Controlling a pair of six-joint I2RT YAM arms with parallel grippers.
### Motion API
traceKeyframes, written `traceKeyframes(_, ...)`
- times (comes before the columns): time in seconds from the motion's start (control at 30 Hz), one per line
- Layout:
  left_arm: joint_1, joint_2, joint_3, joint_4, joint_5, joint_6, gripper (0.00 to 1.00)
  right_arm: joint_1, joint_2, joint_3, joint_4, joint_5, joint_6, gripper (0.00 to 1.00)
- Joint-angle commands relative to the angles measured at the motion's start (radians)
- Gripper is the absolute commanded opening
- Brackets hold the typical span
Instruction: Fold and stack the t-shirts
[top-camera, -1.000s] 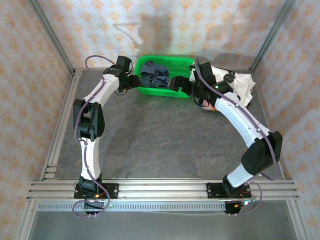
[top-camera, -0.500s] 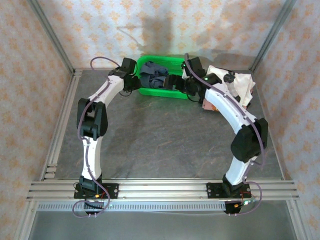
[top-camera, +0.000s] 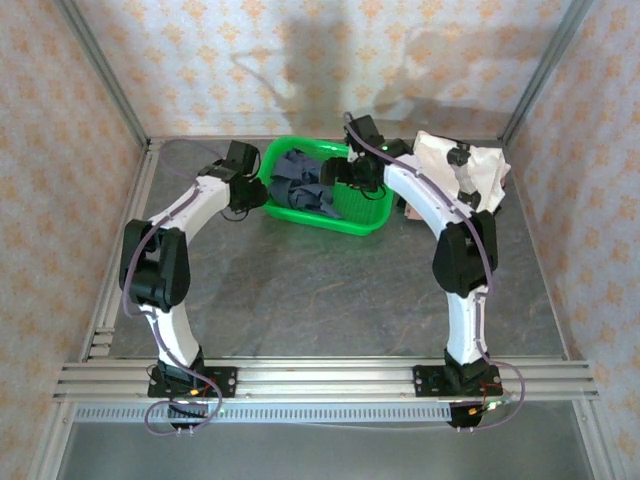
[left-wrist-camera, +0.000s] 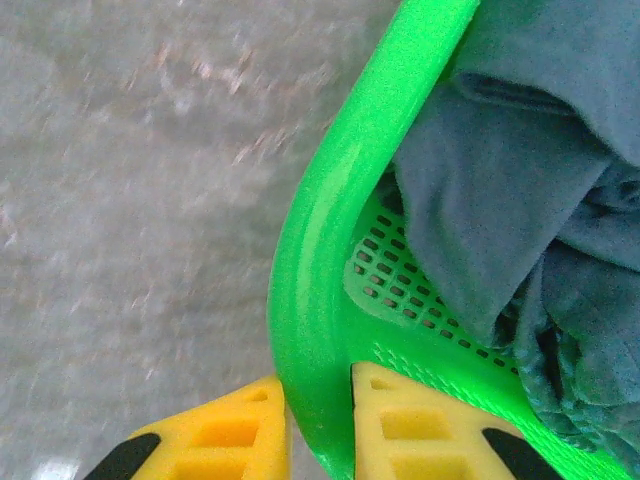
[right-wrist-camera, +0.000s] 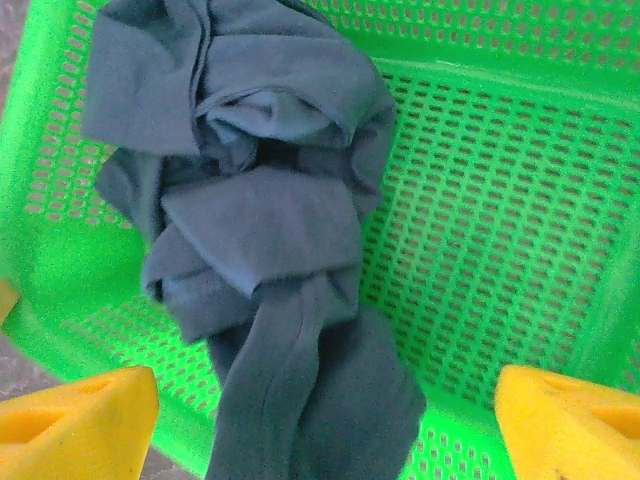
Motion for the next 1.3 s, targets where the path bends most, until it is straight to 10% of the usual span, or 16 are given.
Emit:
traceKeyframes(0.0,-0.003,-0.072,-0.069,-0.037,0.010,-0.047,0.18,0.058,0.036,0.025,-0.017,-0.051,-0.037,0.87)
traceKeyframes(0.57,-0.008,-0.232,-0.290,0.054,0.070,-0.161,0.12,0.120,0.138,-0.100,0.239,-0.040,0.197,0.66)
traceKeyframes(0.93,0.020,-0.293,-0.405,0.128,0.117,-0.234,0.08,0.122,0.130,-0.054,0.309,-0.057,0.290,0.00)
traceKeyframes(1.27,0.130,-0.349,-0.499,0.168,0.124,-0.334,0.02,0.122,-0.102,0.214,0.335,-0.058,0.261,0.00)
